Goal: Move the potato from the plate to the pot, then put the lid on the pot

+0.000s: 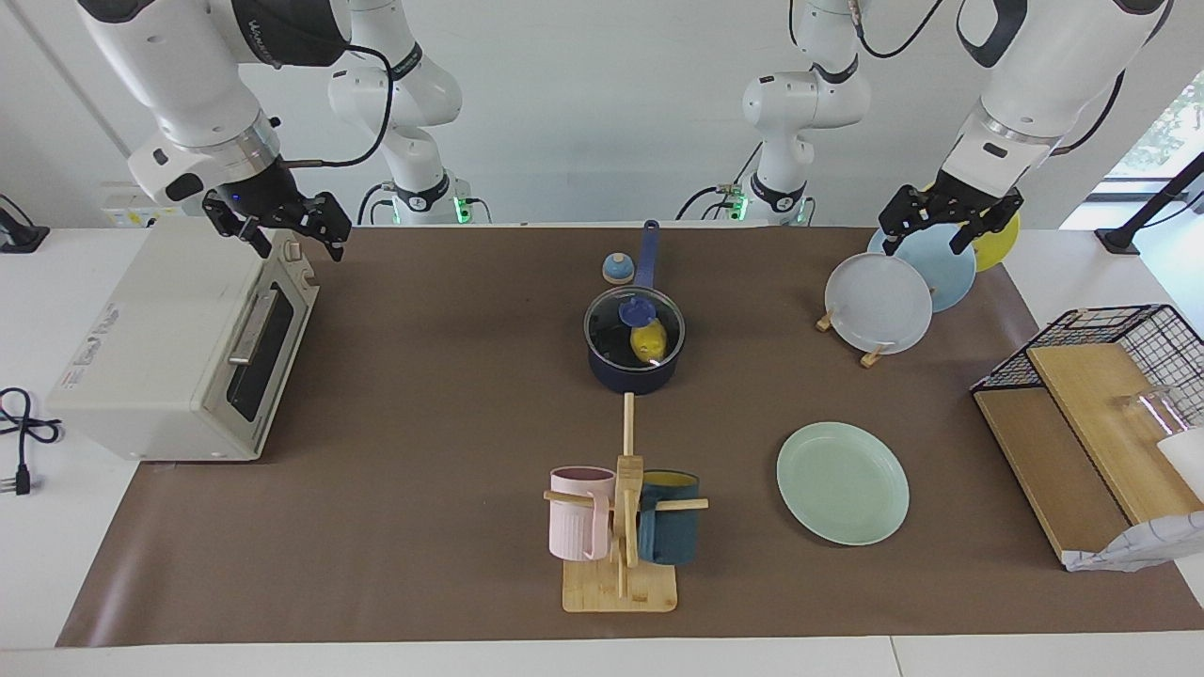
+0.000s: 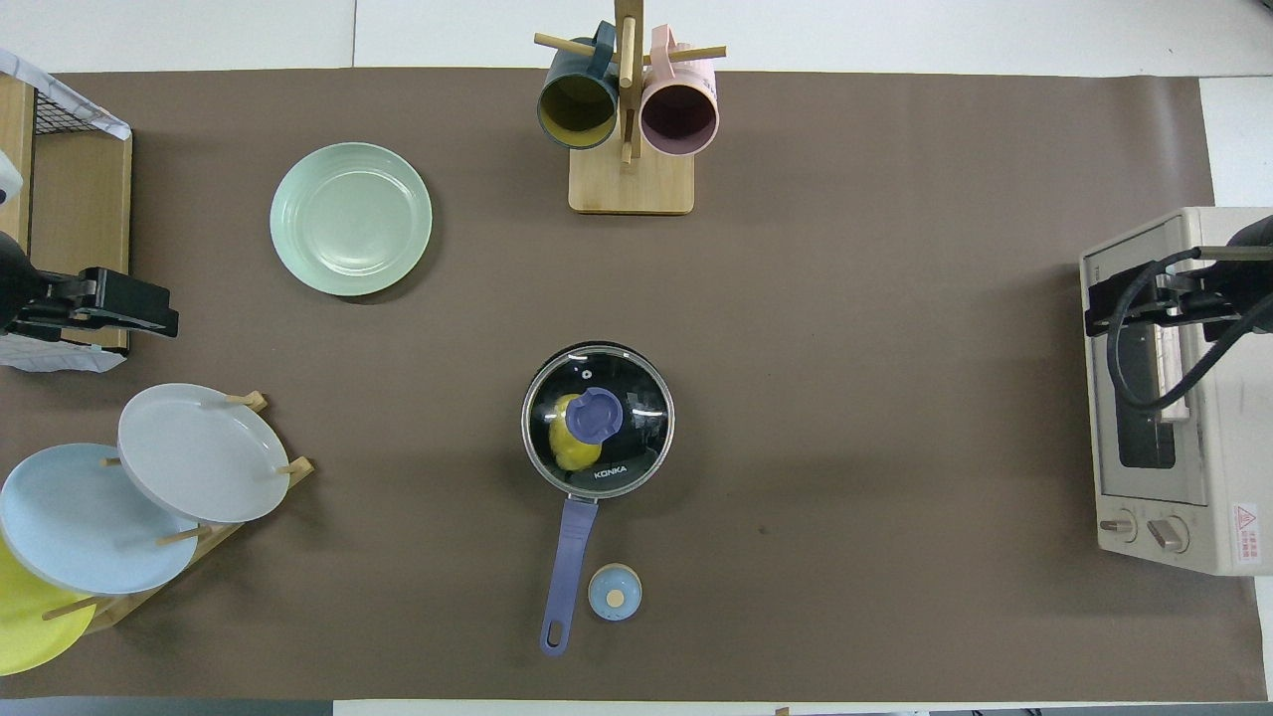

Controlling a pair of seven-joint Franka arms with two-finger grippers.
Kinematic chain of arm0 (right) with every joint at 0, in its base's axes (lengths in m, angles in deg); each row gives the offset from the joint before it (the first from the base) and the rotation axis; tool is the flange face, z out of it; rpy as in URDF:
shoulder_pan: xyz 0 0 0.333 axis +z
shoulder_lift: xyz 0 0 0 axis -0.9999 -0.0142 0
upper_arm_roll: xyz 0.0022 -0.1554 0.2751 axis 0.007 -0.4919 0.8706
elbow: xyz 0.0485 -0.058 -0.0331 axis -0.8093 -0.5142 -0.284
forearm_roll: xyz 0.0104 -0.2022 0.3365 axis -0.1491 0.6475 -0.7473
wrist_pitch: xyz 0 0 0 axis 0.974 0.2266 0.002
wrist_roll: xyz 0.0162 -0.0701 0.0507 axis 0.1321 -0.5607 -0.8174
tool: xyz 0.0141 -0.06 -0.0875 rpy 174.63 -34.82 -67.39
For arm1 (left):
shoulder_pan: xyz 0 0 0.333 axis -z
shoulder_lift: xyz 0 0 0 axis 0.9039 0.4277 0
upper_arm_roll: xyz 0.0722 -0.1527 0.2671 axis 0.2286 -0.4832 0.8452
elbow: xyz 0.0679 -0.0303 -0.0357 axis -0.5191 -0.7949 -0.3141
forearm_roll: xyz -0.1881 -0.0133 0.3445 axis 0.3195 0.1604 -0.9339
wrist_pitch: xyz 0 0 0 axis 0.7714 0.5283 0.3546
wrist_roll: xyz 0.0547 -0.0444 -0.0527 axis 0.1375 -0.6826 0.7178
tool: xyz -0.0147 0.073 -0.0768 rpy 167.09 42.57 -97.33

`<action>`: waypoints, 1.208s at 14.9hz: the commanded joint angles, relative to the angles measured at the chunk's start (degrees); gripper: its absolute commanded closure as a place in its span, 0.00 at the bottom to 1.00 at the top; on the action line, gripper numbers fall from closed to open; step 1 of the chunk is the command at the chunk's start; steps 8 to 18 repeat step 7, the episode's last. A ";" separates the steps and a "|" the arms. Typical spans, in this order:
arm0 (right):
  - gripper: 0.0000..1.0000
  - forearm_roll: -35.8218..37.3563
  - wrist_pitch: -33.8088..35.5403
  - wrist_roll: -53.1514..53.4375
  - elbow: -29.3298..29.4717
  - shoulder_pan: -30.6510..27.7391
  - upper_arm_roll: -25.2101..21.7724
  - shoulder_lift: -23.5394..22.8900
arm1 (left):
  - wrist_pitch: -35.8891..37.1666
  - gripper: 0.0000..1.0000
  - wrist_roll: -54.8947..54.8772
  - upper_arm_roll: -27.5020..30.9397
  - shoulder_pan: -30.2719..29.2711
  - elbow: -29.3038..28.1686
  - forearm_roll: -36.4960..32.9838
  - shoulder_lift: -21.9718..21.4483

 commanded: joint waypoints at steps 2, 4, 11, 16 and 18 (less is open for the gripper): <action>0.00 -0.78 -0.51 -1.08 0.36 -0.89 0.42 -0.37 | 0.51 0.00 0.01 -0.57 -0.99 -0.87 0.40 -0.92; 0.00 -0.69 -1.56 -1.26 0.36 -0.89 0.51 -0.37 | 0.51 0.00 0.01 -0.57 -0.99 -0.87 0.40 -0.92; 0.00 -0.69 -1.47 -1.35 0.36 -0.81 0.51 -0.37 | 0.51 0.00 0.01 -0.57 -0.99 -0.87 0.40 -0.92; 0.00 -0.69 -1.47 -1.35 0.36 -0.81 0.51 -0.37 | 0.51 0.00 0.01 -0.57 -0.99 -0.87 0.40 -0.92; 0.00 -0.69 -1.47 -1.35 0.36 -0.81 0.51 -0.37 | 0.51 0.00 0.01 -0.57 -0.99 -0.87 0.40 -0.92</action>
